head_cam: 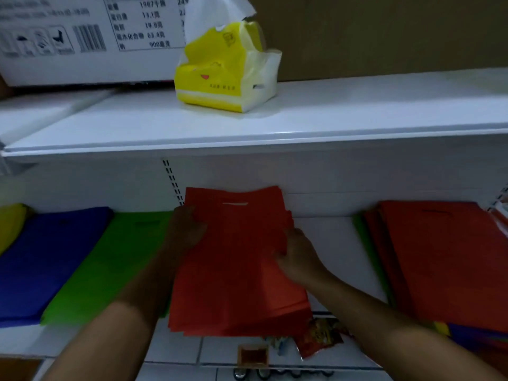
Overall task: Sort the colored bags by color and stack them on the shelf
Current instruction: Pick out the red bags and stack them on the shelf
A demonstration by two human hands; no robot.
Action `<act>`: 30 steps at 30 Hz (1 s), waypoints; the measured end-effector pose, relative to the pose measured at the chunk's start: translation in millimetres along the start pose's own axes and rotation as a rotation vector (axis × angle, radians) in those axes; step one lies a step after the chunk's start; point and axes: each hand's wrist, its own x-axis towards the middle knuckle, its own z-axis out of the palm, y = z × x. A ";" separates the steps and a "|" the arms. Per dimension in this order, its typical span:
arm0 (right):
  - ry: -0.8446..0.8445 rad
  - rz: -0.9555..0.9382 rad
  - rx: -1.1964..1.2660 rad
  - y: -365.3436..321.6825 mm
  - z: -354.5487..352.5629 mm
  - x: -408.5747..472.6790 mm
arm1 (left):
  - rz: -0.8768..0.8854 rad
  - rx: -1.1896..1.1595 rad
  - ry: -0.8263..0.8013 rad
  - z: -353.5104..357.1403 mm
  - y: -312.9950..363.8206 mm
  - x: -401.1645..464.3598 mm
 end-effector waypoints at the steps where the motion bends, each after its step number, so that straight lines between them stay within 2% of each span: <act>1: -0.012 0.034 -0.024 4.1 7.7 1.9 | -0.005 0.000 -0.042 5.1 -8.0 3.3; 9: -0.123 0.192 -0.228 44.1 52.1 2.5 | -0.046 0.014 -0.277 50.9 -60.9 15.7; 14: -0.128 0.234 -0.203 55.0 67.0 -1.5 | -0.067 0.107 -0.347 72.0 -82.5 16.1; 23: -0.075 0.203 -0.146 63.0 52.1 -4.3 | -0.044 0.186 -0.240 75.3 -75.4 16.3; 27: -0.021 0.199 -0.145 69.5 25.4 -10.7 | 0.048 0.126 -0.173 74.1 -39.9 12.7; 30: 0.019 0.204 -0.260 80.0 -3.9 -18.2 | 0.101 0.056 -0.167 83.0 6.5 5.1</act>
